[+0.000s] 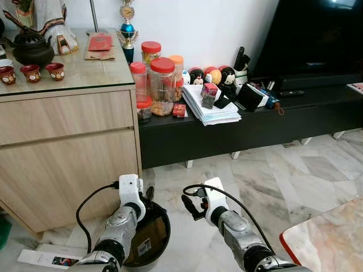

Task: Picking trash to rubbish bin

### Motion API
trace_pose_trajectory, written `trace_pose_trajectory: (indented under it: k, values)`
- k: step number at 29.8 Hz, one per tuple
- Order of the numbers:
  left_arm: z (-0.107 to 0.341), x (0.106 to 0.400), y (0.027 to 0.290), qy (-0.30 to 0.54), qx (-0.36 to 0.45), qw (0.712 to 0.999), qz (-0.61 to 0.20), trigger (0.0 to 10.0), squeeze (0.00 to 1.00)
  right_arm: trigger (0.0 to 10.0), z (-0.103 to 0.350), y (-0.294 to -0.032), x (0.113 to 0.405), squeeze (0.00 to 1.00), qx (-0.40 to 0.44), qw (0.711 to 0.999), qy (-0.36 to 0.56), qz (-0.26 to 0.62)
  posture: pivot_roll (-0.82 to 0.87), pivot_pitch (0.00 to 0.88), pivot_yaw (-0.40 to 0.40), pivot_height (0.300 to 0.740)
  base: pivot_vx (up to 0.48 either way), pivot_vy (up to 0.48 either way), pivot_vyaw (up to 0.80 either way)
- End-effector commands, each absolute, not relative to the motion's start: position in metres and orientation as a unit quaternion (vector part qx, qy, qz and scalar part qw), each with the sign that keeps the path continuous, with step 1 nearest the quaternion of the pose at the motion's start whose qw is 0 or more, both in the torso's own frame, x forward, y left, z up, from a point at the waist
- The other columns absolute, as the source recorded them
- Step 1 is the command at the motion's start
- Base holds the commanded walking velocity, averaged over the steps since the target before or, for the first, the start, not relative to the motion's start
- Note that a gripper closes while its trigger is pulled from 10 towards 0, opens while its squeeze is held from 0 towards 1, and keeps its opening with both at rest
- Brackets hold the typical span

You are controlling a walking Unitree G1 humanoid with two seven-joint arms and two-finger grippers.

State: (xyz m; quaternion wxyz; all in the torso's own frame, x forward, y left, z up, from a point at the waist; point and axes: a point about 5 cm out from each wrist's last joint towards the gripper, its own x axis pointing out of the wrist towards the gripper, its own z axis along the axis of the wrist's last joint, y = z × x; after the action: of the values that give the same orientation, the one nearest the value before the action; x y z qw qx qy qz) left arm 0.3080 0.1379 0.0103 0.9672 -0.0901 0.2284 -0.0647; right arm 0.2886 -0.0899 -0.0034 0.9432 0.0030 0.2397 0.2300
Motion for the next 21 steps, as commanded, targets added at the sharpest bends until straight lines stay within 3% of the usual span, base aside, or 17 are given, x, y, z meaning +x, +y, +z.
trace_pose_trajectory:
  k: [1, 8, 21]
  values:
    - [0.012, 0.312, 0.134, 0.244, -0.049, 0.965, -0.082, 10.0, 0.0, 10.0, -0.004, -0.093, 0.289, 0.0, 0.005, 0.945, 0.241, 0.223, 0.09, 0.0, -0.144, 0.74, 0.0, 0.0, 0.0]
    - [0.012, 0.315, 0.146, 0.272, 0.102, 0.955, -0.066, 10.0, 0.0, 10.0, -0.004, -0.094, 0.289, 0.0, 0.005, 0.944, 0.243, 0.222, 0.1, 0.0, -0.147, 0.74, 0.0, 0.0, 0.0]
    - [0.008, 0.306, 0.171, 0.265, 0.144, 0.953, -0.009, 10.0, 0.0, 10.0, -0.01, -0.099, 0.284, 0.0, 0.004, 0.943, 0.253, 0.215, 0.09, 0.0, -0.141, 0.74, 0.0, 0.0, 0.0]
